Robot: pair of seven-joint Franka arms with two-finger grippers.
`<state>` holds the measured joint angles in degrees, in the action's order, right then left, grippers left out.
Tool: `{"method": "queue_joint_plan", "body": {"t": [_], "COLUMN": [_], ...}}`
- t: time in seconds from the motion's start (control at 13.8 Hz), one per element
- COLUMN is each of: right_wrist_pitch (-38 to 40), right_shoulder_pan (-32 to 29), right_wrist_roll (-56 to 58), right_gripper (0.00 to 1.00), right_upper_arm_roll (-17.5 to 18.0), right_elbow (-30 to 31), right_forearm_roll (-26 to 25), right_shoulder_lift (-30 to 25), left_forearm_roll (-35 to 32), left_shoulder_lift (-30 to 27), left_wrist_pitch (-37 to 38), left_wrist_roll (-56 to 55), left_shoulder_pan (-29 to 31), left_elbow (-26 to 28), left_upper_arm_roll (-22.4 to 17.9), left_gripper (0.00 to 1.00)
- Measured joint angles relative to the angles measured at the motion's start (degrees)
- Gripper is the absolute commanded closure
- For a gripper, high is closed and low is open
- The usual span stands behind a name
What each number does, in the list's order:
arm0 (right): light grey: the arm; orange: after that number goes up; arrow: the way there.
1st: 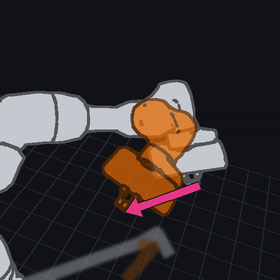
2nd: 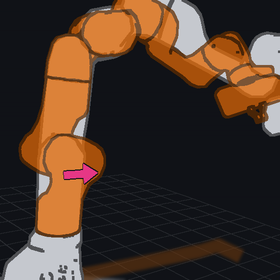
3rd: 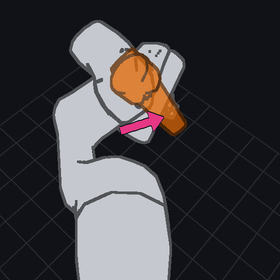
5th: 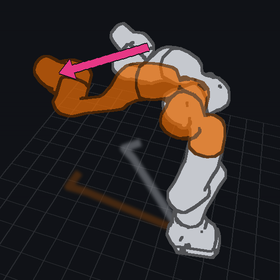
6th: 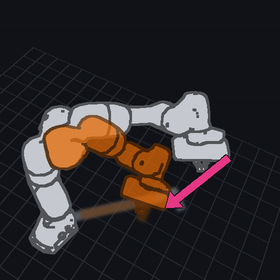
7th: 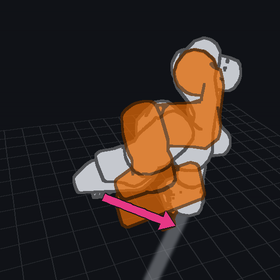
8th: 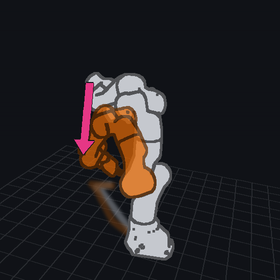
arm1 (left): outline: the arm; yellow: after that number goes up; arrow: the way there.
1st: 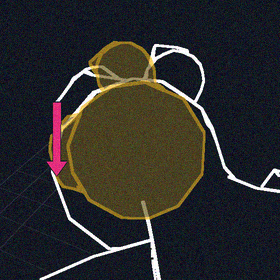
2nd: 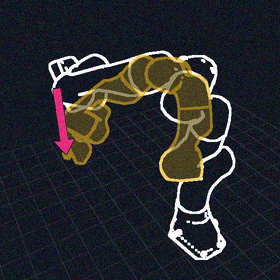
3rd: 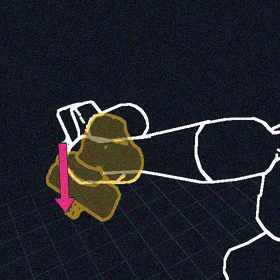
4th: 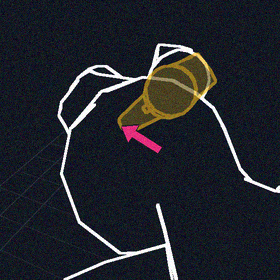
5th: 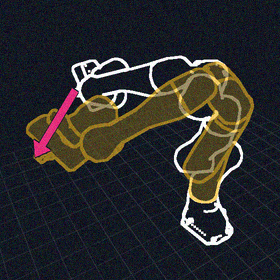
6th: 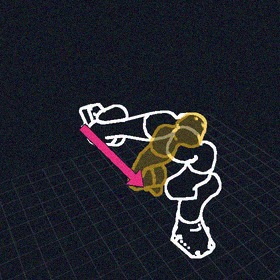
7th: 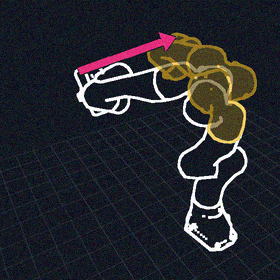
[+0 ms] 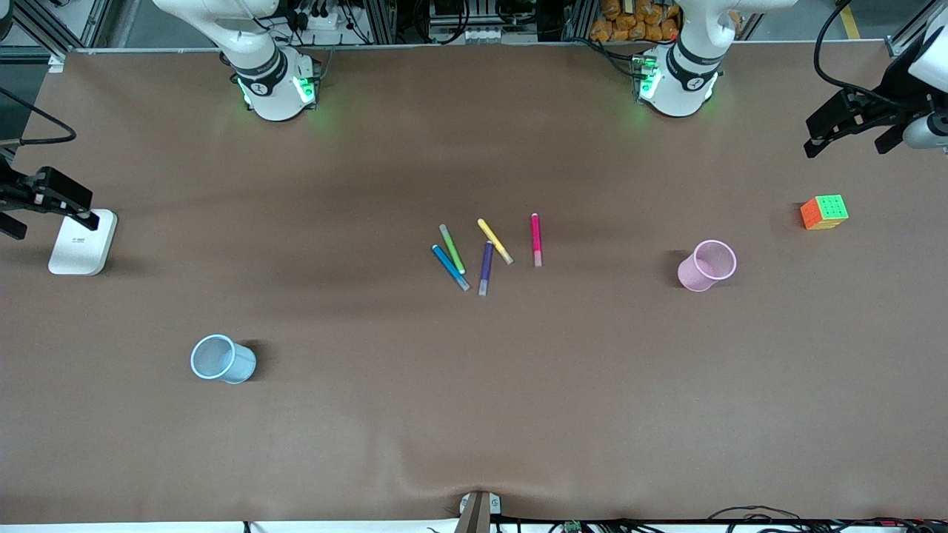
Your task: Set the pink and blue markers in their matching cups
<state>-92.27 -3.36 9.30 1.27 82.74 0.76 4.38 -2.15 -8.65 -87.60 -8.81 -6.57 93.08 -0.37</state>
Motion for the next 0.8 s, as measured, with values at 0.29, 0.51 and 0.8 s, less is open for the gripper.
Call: {"method": "queue_joint_plan", "body": {"t": [0.29,0.51,0.8], "right_wrist_pitch": [0.1,0.3,0.5], "right_shoulder_pan": [0.0,0.1,0.1], "right_wrist_roll": [0.0,0.0,0.0], "right_gripper": [0.00,0.00,0.00], "right_upper_arm_roll": [-0.1,-0.1,-0.1], "right_elbow": [0.4,1.0,1.3], "right_forearm_roll": [0.3,0.3,0.3], "right_shoulder_lift": [-0.1,-0.5,-0.8], "left_forearm_roll": [0.0,0.0,0.6], "left_shoulder_lift": [0.0,0.3,1.7], "left_wrist_pitch": [0.7,0.9,1.6], "left_wrist_roll": [0.0,0.0,0.0], "left_shoulder_pan": [0.0,0.1,0.1], "left_elbow": [-0.2,-0.2,-0.1], "left_upper_arm_roll": [0.0,0.0,0.1], "left_gripper": [0.00,0.00,0.00]}}
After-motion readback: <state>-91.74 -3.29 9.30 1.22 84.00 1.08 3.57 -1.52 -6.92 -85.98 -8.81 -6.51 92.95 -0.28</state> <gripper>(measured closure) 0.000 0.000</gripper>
